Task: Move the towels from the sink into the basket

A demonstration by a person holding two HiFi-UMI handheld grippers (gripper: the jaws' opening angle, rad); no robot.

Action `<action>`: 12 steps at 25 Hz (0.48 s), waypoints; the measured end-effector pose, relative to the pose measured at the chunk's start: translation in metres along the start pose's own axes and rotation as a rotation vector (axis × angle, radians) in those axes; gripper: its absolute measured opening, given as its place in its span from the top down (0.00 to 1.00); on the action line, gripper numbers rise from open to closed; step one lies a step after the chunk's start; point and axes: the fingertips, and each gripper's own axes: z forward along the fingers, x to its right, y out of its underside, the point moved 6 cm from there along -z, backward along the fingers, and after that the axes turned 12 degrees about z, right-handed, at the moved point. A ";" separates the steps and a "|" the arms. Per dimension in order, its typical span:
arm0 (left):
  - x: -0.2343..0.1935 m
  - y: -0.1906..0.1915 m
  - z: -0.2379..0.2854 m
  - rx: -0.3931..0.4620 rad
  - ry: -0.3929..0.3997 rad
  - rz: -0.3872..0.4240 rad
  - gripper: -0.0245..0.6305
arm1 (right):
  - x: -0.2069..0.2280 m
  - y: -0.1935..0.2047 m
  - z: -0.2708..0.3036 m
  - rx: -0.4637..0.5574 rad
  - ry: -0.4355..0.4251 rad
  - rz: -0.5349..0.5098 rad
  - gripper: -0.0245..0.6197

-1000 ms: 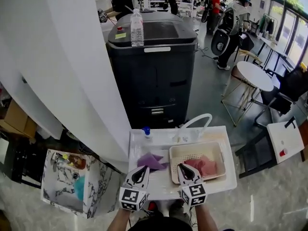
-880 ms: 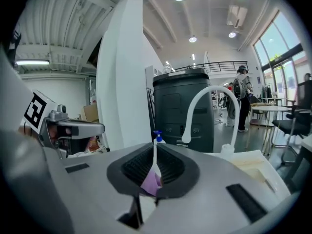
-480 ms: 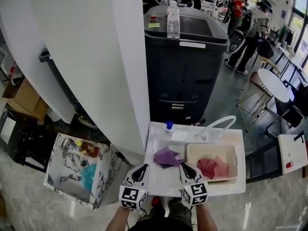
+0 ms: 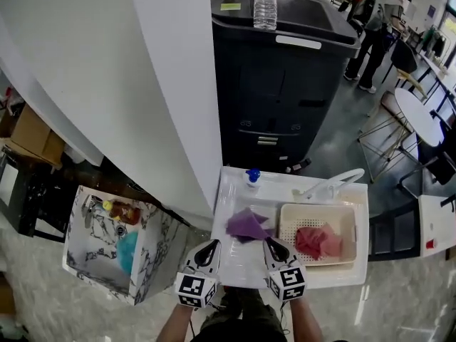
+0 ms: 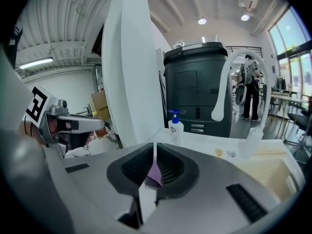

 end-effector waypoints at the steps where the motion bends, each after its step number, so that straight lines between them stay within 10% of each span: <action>1: 0.001 0.001 0.004 -0.007 0.001 -0.002 0.96 | 0.003 0.002 0.003 -0.009 -0.002 0.002 0.89; 12: 0.005 0.017 0.047 -0.082 -0.008 -0.036 0.96 | 0.030 0.019 0.044 -0.097 -0.061 0.026 0.90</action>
